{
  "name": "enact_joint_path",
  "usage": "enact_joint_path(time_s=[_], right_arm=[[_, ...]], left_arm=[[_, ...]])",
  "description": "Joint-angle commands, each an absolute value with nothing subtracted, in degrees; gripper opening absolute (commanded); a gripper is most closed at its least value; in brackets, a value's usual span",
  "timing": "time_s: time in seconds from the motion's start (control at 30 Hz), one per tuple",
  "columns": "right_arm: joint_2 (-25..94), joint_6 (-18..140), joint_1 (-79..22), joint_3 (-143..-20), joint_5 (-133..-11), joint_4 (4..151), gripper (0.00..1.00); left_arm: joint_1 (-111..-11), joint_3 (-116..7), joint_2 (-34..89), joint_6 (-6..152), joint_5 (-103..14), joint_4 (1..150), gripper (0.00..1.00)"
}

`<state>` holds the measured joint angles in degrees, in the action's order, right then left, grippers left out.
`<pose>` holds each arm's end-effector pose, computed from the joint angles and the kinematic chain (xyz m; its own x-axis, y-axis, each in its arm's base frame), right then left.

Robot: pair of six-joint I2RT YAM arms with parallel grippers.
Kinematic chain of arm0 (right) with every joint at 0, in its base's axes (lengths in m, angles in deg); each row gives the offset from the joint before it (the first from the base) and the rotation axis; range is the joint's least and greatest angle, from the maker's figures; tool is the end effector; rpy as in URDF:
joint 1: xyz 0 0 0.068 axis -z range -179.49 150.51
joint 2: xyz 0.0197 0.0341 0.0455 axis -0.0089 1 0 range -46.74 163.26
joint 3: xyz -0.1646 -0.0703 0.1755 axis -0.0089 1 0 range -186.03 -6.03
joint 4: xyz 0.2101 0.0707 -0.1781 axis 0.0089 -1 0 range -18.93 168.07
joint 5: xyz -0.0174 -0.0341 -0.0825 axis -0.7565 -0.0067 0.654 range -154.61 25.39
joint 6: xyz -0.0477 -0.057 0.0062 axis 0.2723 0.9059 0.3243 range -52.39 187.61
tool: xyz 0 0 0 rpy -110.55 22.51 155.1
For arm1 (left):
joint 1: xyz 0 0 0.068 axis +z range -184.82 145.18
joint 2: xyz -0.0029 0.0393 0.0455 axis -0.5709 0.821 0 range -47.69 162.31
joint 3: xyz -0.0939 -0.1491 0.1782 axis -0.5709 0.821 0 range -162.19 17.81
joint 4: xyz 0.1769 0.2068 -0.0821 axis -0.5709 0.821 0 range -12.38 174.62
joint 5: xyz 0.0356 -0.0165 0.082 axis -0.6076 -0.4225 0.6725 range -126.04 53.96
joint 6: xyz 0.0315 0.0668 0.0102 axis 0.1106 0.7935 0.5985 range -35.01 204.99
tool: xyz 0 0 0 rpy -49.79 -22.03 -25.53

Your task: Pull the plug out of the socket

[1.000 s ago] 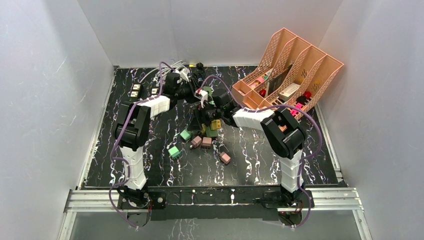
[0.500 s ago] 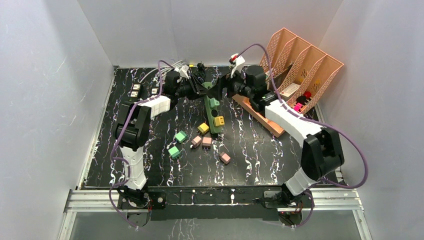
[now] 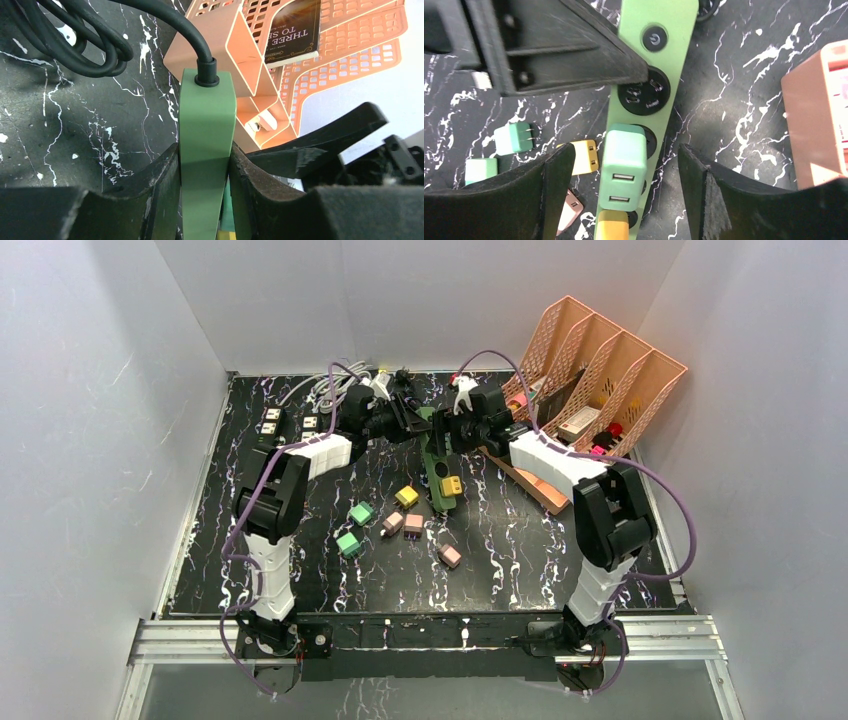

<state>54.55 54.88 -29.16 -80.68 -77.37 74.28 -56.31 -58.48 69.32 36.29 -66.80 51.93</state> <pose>0.3853 0.2353 0.2144 -0.5721 -0.0786 -0.8164 -0.5352 0.7900 0.2991 0.4499 -0.2115 0.1649 -0.7412 -0.4020 -0.5377 0.3298 0.4796 -0.8132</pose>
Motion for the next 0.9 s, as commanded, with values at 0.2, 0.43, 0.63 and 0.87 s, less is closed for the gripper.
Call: enact_joint_path(time_s=[0.2,0.43,0.63,0.87], right_arm=[[57.7,55.2,-29.1,-84.6,-77.0,73.2,0.46],[57.9,58.9,-29.1,-90.9,-73.4,71.0,0.0],[59.7,64.4,-29.8,-102.3,-74.4,69.0,0.0],[62.7,72.7,-34.9,-110.5,-66.1,69.2,0.0]], left_arm=[[-56.3,-62.3,69.5,33.6,-66.8,46.8,0.0],[-56.0,-64.8,71.1,32.9,-65.3,45.4,0.0],[-53.7,-67.0,69.9,33.5,-57.1,47.4,0.0],[-52.6,-72.5,71.2,44.2,-45.4,52.9,0.0]])
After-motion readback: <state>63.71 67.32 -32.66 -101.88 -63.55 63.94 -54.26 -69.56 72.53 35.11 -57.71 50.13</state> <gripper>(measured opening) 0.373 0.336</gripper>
